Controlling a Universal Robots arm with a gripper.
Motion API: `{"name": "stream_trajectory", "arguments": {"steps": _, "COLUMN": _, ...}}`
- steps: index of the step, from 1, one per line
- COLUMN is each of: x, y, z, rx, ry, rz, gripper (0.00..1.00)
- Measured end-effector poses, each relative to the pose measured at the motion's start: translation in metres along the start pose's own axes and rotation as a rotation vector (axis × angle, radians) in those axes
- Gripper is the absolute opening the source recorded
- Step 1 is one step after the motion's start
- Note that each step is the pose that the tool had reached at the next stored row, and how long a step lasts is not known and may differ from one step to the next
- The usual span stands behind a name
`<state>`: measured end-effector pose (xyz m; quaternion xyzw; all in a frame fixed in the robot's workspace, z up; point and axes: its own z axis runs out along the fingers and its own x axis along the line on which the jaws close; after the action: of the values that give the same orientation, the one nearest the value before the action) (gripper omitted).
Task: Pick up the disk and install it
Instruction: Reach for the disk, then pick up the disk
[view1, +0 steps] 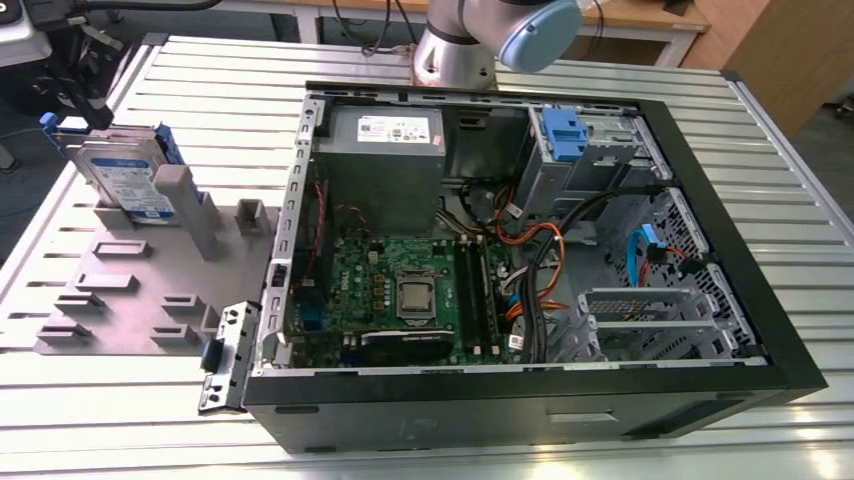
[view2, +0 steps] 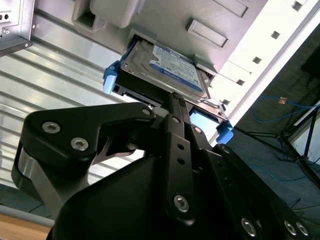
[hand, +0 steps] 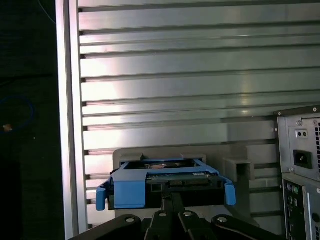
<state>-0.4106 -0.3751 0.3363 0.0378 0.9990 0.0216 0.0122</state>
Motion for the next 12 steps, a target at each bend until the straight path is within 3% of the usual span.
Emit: {"name": "stream_trajectory", "arguments": {"steps": 12, "x": 0.0001, "y": -0.0001, "z": 0.0020, "rx": -0.0002, "ry": -0.0002, "rz": 0.000, "gripper": 0.11}}
